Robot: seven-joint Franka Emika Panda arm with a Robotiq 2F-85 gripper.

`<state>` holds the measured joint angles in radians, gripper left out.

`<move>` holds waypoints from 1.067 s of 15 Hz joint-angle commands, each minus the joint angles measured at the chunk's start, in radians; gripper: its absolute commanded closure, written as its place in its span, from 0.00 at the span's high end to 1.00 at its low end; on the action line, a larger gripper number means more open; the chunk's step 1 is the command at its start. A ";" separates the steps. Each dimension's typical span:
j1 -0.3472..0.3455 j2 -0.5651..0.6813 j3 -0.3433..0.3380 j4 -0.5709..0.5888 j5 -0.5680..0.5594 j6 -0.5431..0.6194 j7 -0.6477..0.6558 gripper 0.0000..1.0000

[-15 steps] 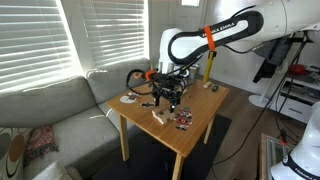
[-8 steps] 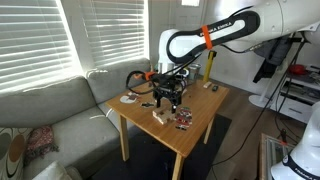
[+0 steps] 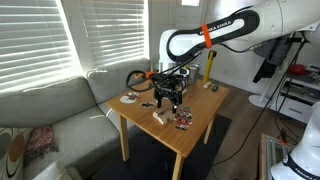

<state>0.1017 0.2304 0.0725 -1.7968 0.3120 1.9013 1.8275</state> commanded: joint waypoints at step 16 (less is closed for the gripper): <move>-0.006 -0.014 -0.027 -0.003 0.010 -0.052 0.077 1.00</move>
<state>0.0939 0.2303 0.0478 -1.7973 0.3120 1.8778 1.8800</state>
